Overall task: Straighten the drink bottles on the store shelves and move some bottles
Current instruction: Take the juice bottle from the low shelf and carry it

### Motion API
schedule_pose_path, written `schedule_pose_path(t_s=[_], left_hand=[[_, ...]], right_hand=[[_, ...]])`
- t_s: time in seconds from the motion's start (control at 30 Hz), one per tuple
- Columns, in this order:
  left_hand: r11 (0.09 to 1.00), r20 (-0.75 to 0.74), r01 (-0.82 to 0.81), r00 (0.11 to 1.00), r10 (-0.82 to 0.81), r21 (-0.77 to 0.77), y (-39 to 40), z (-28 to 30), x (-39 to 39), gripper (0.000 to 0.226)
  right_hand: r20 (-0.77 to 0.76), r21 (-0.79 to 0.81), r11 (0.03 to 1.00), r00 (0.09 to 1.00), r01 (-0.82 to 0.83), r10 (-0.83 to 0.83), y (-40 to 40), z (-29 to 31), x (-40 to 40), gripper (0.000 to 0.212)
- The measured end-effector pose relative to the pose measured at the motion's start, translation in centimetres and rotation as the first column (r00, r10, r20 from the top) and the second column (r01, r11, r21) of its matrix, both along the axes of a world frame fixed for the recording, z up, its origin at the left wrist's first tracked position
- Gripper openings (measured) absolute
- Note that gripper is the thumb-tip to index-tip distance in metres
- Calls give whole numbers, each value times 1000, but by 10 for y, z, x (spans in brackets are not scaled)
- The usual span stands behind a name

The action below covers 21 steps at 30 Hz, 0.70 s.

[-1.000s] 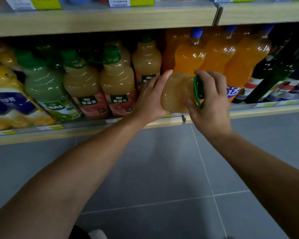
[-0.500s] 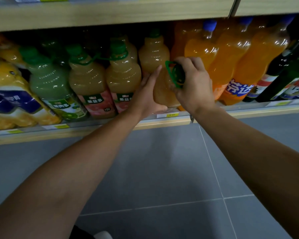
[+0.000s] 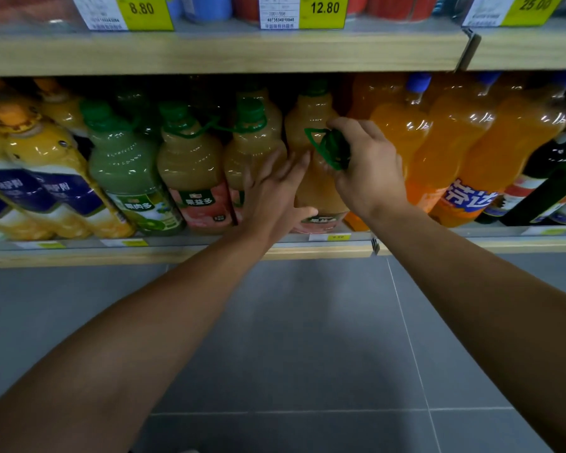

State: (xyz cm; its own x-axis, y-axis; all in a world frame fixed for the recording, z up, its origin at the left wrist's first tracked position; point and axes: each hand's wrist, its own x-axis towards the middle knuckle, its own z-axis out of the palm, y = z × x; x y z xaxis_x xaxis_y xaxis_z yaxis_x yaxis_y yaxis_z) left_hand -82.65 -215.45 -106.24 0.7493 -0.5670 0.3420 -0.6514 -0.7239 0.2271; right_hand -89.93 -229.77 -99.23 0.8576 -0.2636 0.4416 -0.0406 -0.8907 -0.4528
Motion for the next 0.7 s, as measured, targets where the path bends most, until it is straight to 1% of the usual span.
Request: schedule_pose_path(t_s=[0.03, 0.1, 0.13, 0.17, 0.23, 0.3, 0.4, 0.53, 0.7], left_hand=[[1000, 21, -5, 1000, 5, -21, 0, 0, 0, 92], [995, 81, -9, 997, 18, -102, -4, 4, 3, 72], [991, 92, -21, 995, 34, -136, -7, 7, 6, 64], [988, 84, -36, 995, 49, -149, -11, 11, 8, 60], [991, 56, -54, 997, 61, -119, -17, 13, 12, 66], [995, 83, -58, 994, 65, -84, -17, 6, 14, 71], [994, 123, -70, 989, 80, -88, -14, -6, 16, 70], [996, 153, -73, 985, 80, -52, -15, -9, 20, 68], [995, 162, -92, 982, 96, -32, -15, -14, 23, 67]], right_hand=[[-4, 10, 1000, 1000, 10, -10, -2, 1, 5, 59], [-27, 51, 998, 999, 44, -42, -9, 2, 18, 59], [-35, 68, 996, 998, 50, -48, -12, 2, 24, 59], [-39, 69, 996, 998, 48, -46, -13, 2, 30, 59], [-62, 40, 999, 998, 29, -26, -13, -1, 42, 60], [-82, 32, 999, 997, 2, 1, -13, -4, 51, 61], [-77, 55, 998, 996, -35, 39, -20, -9, 54, 63], [-61, 130, 986, 992, -106, 114, -33, -18, 49, 66], [9, 133, 988, 997, -80, 79, -28, -22, 56, 58]])
